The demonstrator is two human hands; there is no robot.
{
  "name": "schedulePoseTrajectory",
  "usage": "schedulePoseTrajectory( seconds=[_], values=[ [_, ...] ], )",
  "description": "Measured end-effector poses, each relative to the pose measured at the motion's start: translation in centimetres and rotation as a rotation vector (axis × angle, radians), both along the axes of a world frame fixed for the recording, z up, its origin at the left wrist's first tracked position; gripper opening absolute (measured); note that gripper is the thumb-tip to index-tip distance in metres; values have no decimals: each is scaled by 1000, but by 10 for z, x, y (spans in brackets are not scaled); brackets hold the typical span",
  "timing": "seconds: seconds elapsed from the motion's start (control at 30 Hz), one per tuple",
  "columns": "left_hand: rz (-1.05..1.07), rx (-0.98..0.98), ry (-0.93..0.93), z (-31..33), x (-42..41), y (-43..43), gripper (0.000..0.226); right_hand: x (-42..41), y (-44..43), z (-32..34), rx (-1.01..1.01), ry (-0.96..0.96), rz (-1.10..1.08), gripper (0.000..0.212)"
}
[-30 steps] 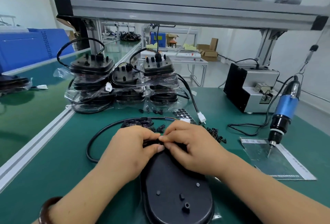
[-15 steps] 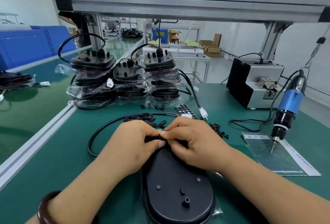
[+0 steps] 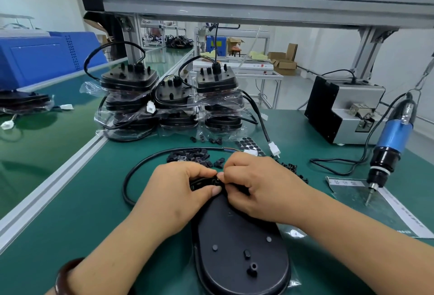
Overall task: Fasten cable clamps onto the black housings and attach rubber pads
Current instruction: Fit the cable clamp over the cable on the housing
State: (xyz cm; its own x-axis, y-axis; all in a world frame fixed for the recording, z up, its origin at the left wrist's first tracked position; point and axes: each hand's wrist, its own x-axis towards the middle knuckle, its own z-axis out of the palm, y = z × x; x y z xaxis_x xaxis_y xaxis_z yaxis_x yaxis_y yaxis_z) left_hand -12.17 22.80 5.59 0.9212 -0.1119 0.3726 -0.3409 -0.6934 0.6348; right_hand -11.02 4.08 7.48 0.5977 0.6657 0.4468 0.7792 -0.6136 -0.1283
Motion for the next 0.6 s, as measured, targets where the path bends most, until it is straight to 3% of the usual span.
schedulePoseTrajectory(
  seconds=[0.23,0.37,0.6],
  values=[
    [-315,-194,371,23,14,13,31,1,0,1,-6,-6,20,9],
    [-351,-1,455,38,31,7,24,0,-3,-2,42,21,17,15],
    [-301,-124,735,49,44,4,20,2,-2,3,-14,15,35,16]
  ],
)
